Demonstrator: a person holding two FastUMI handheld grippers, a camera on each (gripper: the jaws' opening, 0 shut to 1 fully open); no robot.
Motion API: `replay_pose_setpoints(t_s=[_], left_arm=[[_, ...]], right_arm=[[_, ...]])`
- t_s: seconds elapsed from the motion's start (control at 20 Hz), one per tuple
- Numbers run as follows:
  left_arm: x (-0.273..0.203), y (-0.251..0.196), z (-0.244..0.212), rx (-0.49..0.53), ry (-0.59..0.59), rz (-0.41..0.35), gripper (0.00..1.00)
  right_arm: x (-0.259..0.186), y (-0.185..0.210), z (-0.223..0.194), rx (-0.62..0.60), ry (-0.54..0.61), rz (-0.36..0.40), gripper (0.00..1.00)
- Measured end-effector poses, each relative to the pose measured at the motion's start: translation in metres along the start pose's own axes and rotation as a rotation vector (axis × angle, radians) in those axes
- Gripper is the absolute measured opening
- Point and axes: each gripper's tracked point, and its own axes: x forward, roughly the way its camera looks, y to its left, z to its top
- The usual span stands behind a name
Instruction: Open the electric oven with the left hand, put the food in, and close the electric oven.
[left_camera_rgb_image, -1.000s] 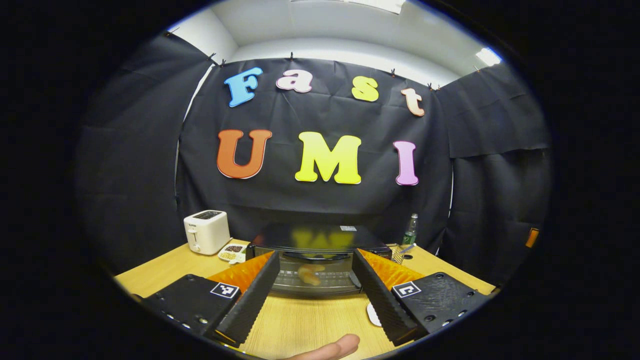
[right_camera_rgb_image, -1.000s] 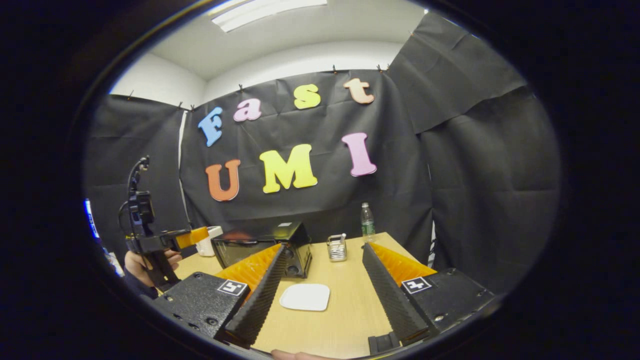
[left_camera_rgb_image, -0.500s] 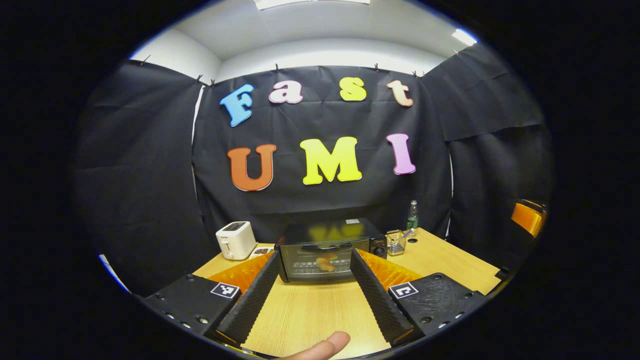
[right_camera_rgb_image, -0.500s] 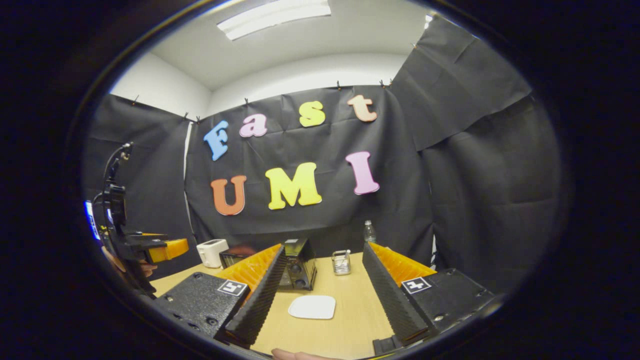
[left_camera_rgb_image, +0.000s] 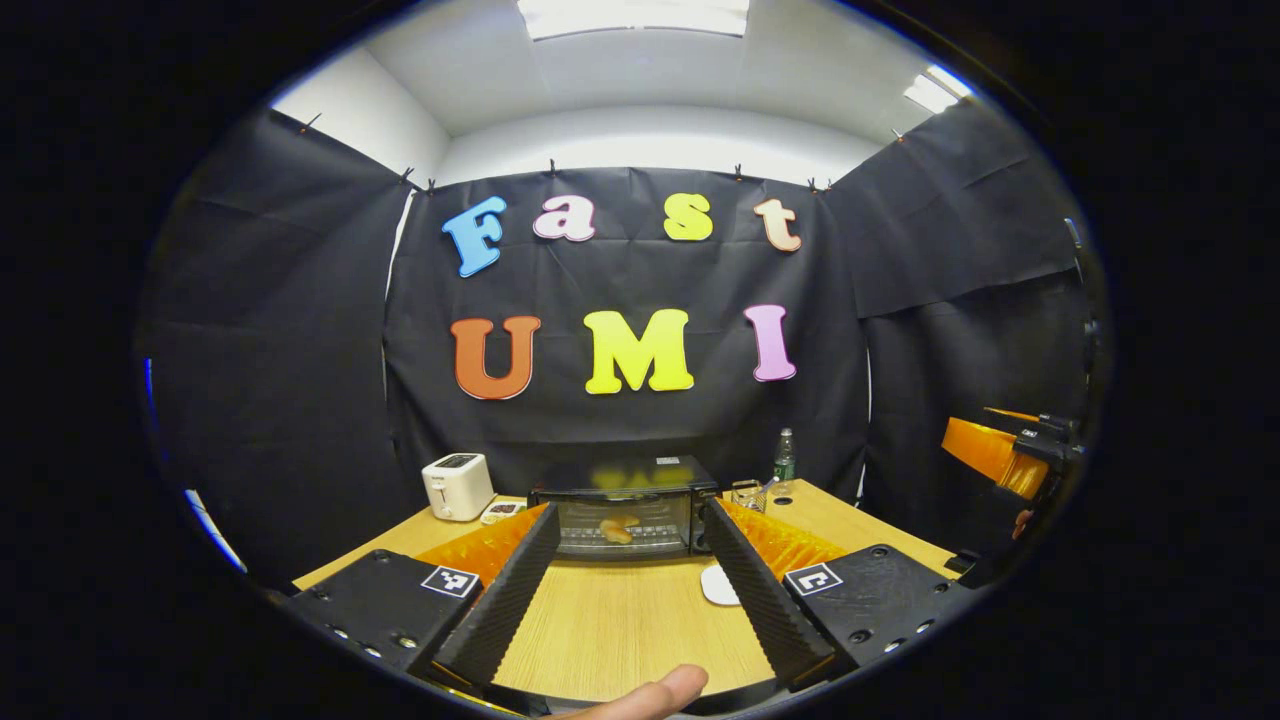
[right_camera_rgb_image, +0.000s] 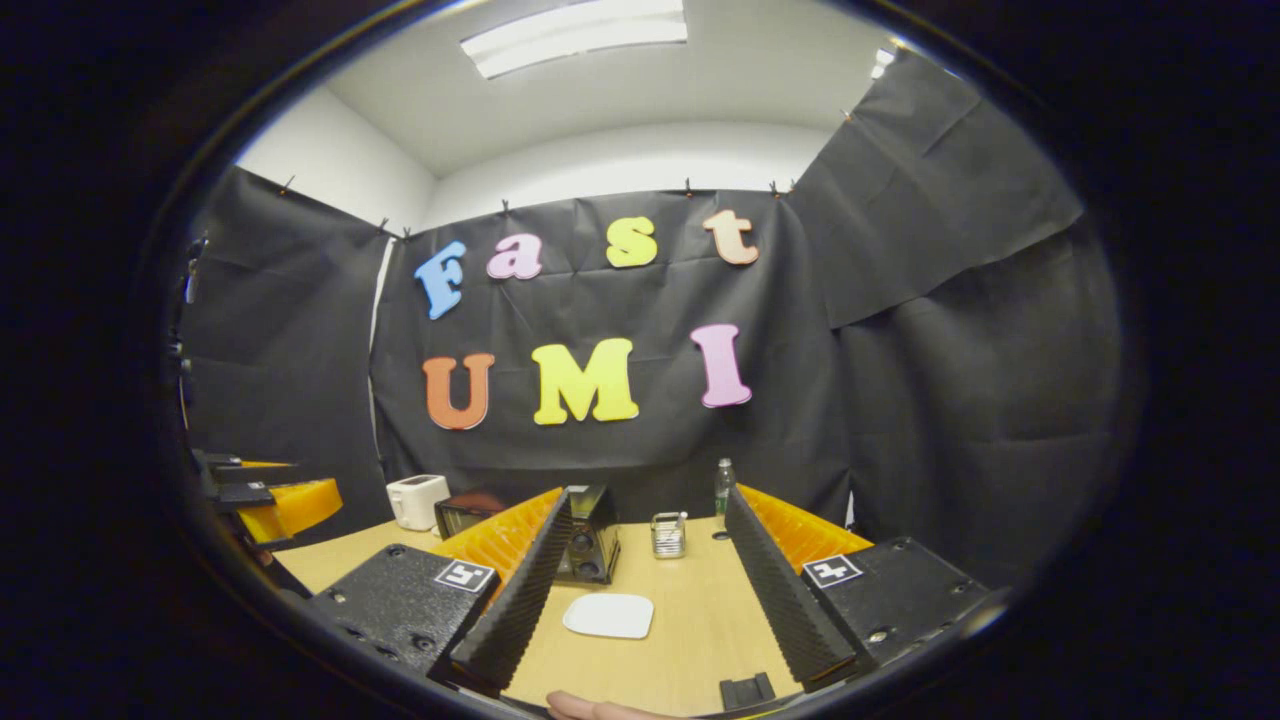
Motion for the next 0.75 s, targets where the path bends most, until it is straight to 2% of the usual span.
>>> replay_pose_setpoints(t_s=[0.2,0.35,0.6,0.75], left_arm=[[-0.003,0.006,0.000,0.000,-0.002,0.021,0.95],[-0.003,0.005,-0.001,-0.015,0.001,0.009,0.95],[-0.002,0.007,-0.005,-0.007,0.008,0.003,0.95],[-0.007,-0.001,-0.001,-0.001,-0.006,-0.024,0.95]], right_arm=[[0.001,-0.013,-0.009,0.000,0.037,-0.023,0.92],[0.000,-0.014,-0.008,0.004,0.035,-0.033,0.92],[-0.002,-0.008,-0.006,0.014,0.023,-0.006,0.92],[-0.002,-0.007,-0.005,0.011,0.015,0.001,0.92]])
